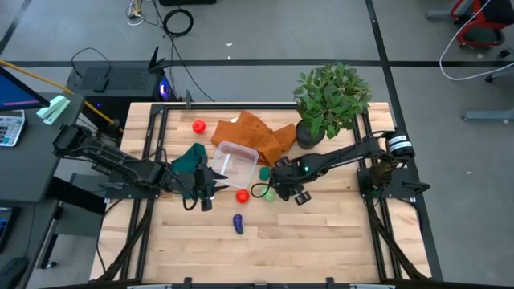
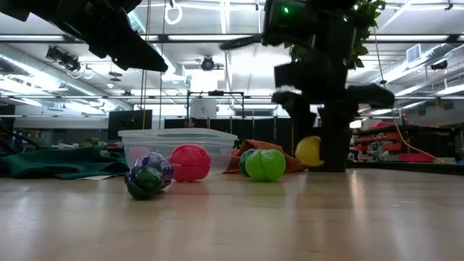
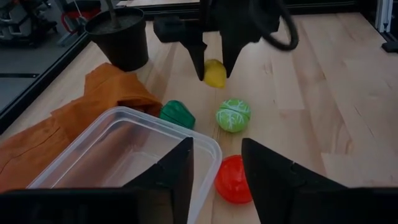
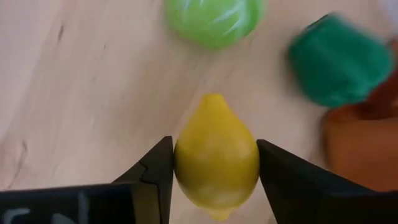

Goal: Pick and placing Produce into tupperware
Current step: Put the yellow lemon into the transparent bin

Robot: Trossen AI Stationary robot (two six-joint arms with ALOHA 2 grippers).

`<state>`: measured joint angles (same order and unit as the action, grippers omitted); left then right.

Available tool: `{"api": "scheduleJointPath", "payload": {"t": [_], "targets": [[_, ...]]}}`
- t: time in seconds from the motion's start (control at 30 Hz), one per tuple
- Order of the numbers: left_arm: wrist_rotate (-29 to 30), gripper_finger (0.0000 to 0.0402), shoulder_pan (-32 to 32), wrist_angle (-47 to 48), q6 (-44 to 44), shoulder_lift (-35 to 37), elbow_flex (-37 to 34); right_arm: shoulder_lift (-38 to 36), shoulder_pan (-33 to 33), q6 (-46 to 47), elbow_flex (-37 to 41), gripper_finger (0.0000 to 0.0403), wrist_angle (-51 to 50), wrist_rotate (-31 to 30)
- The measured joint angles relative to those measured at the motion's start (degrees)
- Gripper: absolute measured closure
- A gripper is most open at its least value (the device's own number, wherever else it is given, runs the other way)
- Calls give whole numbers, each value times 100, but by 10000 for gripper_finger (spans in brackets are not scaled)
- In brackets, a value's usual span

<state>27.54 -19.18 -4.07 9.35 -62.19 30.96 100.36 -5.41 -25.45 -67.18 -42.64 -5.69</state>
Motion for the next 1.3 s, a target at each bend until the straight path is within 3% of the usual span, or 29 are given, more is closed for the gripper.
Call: {"api": "scheduleJointPath", "payload": {"t": [0.37, 0.77, 0.97, 1.3], "targets": [[1, 257, -4, 295, 1, 2, 0, 0, -153, -168, -1132, 246, -476, -2], [54, 252, -9, 400, -84, 31, 0, 0, -160, -337, -1624, 247, -441, 4], [427, 260, -7, 403, -263, 432, 0, 0, -133, -468, -1648, 247, -446, -14], [442, 260, -67, 1068, -303, 1180, 0, 0, 21, -566, -1650, 247, -26, -24]]}}
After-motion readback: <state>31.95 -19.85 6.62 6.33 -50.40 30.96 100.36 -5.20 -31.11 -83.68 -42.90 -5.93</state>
